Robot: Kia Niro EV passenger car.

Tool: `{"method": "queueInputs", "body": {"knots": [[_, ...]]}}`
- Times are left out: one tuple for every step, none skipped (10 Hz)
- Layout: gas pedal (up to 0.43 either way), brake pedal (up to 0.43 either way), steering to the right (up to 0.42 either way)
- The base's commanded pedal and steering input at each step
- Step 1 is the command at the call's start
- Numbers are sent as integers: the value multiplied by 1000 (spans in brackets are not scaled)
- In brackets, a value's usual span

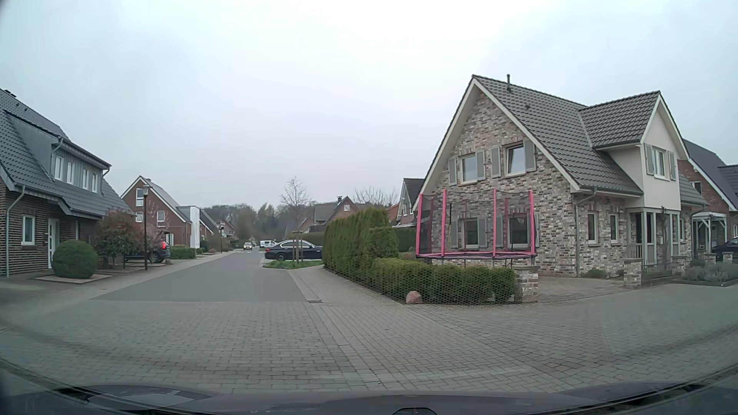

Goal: Follow the waypoints while adhering to traffic rules and regulations

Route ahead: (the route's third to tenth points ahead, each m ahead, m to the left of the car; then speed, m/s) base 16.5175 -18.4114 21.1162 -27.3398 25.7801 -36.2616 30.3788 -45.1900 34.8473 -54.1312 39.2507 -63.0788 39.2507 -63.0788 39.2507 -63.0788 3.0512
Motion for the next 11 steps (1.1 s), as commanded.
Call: {"method": "queueInputs", "body": {"knots": [[0,0,383],[0,0,408],[0,0,429],[0,0,445],[0,0,468],[0,0,488],[0,0,499],[0,0,503],[0,0,502],[0,0,503],[0,0,504]]}}
